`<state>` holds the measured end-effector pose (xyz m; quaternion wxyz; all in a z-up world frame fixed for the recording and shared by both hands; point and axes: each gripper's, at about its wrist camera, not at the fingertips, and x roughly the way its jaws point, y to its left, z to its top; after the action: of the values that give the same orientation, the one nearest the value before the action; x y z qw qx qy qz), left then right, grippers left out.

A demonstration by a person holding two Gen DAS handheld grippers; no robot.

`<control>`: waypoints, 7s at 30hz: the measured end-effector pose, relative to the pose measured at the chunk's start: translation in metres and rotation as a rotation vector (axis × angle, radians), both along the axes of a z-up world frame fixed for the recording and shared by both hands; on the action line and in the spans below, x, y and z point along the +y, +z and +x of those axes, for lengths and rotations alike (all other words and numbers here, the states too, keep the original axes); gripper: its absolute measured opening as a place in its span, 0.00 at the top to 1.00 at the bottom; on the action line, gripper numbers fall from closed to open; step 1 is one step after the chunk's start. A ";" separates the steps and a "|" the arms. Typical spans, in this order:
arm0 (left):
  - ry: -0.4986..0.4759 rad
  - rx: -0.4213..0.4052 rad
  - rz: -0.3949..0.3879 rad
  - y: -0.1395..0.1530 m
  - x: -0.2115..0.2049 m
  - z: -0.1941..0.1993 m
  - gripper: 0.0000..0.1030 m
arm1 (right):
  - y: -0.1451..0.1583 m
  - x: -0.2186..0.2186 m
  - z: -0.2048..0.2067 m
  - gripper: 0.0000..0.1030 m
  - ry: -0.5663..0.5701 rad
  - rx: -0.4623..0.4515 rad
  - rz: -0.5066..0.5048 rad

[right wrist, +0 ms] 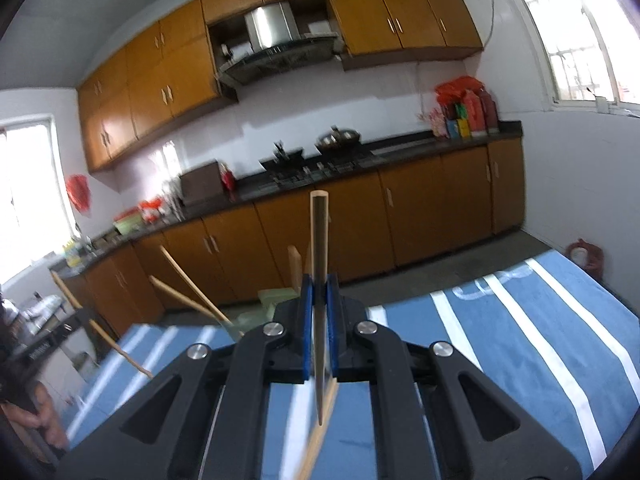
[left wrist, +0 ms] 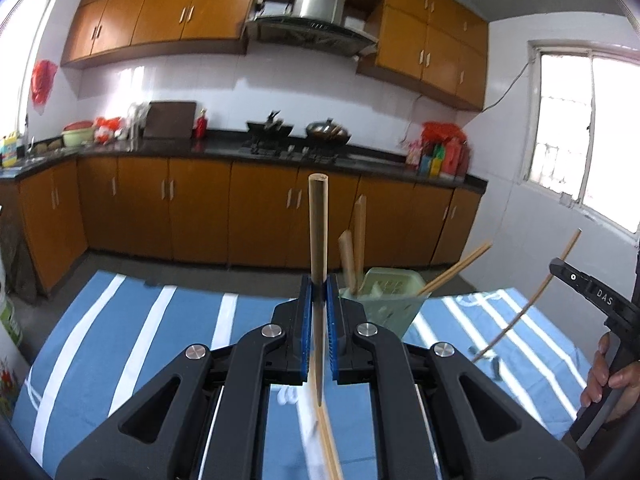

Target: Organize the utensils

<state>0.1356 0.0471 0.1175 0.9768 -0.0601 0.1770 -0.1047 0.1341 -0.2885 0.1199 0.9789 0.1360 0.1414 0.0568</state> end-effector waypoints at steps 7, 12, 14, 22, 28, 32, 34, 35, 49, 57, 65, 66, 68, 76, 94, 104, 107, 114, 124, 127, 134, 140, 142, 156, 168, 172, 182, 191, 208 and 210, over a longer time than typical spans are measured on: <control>-0.007 -0.126 -0.025 0.034 -0.031 0.016 0.93 | 0.039 0.021 0.003 0.92 0.007 -0.173 0.012; 0.020 -0.207 -0.073 0.052 -0.046 0.039 0.93 | 0.047 0.030 0.026 0.92 -0.030 -0.240 0.011; 0.036 -0.224 -0.076 0.051 -0.050 0.047 0.93 | 0.043 0.032 0.042 0.92 -0.045 -0.235 0.009; 0.083 -0.219 -0.104 0.025 -0.059 0.081 0.93 | 0.018 0.039 0.091 0.92 -0.047 -0.167 0.009; 0.074 -0.136 -0.096 0.004 -0.062 0.097 0.93 | 0.004 0.045 0.104 0.92 -0.022 -0.118 -0.006; 0.071 -0.119 -0.096 0.001 -0.059 0.095 0.92 | -0.002 0.048 0.106 0.81 -0.016 -0.091 -0.002; 0.068 -0.116 -0.097 0.003 -0.059 0.094 0.90 | -0.004 0.048 0.104 0.78 -0.019 -0.088 -0.005; 0.071 -0.120 -0.095 0.005 -0.058 0.092 0.88 | -0.003 0.049 0.103 0.78 -0.018 -0.085 -0.007; 0.108 -0.126 -0.086 0.018 -0.037 0.052 0.71 | -0.011 0.035 0.042 0.75 -0.031 -0.066 -0.038; 0.141 0.079 0.000 -0.052 -0.010 0.023 0.65 | -0.108 0.028 0.024 0.74 -0.020 0.247 -0.048; 0.141 0.358 0.029 -0.144 0.006 0.017 0.65 | -0.199 0.046 0.033 0.75 0.065 0.575 0.038; 0.139 0.372 0.031 -0.149 0.007 0.014 0.65 | -0.201 0.049 0.033 0.75 0.071 0.580 0.038; 0.129 0.392 0.034 -0.157 0.007 0.011 0.65 | -0.201 0.058 0.034 0.75 0.085 0.583 0.026; 0.098 0.420 0.050 -0.166 -0.002 0.011 0.65 | -0.212 0.073 0.042 0.79 0.086 0.619 -0.055; 0.008 0.470 0.044 -0.183 -0.019 0.014 0.65 | -0.213 0.075 0.042 0.85 0.053 0.588 -0.204; -0.066 0.517 0.093 -0.194 -0.040 0.014 0.69 | -0.214 0.043 0.046 0.92 -0.061 0.605 -0.169; -0.056 0.538 0.119 -0.199 -0.044 0.017 0.73 | -0.214 0.044 0.045 0.92 -0.062 0.601 -0.181; -0.025 0.525 0.170 -0.199 -0.046 0.022 0.73 | -0.214 0.044 0.045 0.92 -0.060 0.598 -0.186; -0.007 0.499 0.244 -0.203 -0.061 0.024 0.88 | -0.214 0.049 0.043 0.89 -0.040 0.593 -0.202; 0.034 0.510 0.214 -0.203 -0.047 0.031 0.92 | -0.214 0.047 0.045 0.92 -0.041 0.591 -0.211; 0.138 0.532 0.148 -0.201 -0.009 0.046 0.93 | -0.214 0.032 0.056 0.92 -0.086 0.589 -0.225; 0.129 0.516 0.154 -0.201 -0.003 0.053 0.92 | -0.215 0.022 0.063 0.91 -0.100 0.584 -0.214; 0.128 0.517 0.151 -0.202 -0.004 0.054 0.92 | -0.215 0.022 0.064 0.91 -0.099 0.585 -0.212; 0.077 0.511 0.167 -0.201 -0.013 0.054 0.68 | -0.218 0.018 0.063 0.74 -0.125 0.591 -0.210; 0.093 0.511 0.108 -0.201 -0.004 0.051 0.65 | -0.218 0.018 0.064 0.74 -0.126 0.592 -0.212; 0.087 0.512 0.109 -0.200 -0.006 0.047 0.66 | -0.218 0.019 0.061 0.74 -0.122 0.592 -0.211; 0.082 0.520 0.131 -0.202 -0.002 0.036 0.93 | -0.217 0.022 0.049 0.92 -0.100 0.588 -0.209; 0.045 0.536 0.122 -0.199 0.005 0.026 0.93 | -0.208 0.018 0.035 0.93 -0.078 0.550 -0.167; 0.036 0.404 0.085 -0.148 0.004 0.010 0.93 | -0.183 0.015 0.027 0.93 -0.078 0.494 -0.143; 0.037 0.383 0.082 -0.142 0.004 0.009 0.93 | -0.184 0.016 0.028 0.93 -0.075 0.502 -0.148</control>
<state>0.1448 0.0510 -0.0242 0.9287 -0.0423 0.3625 -0.0660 0.1616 -0.2724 -0.0643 0.9218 0.0788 0.3786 -0.0258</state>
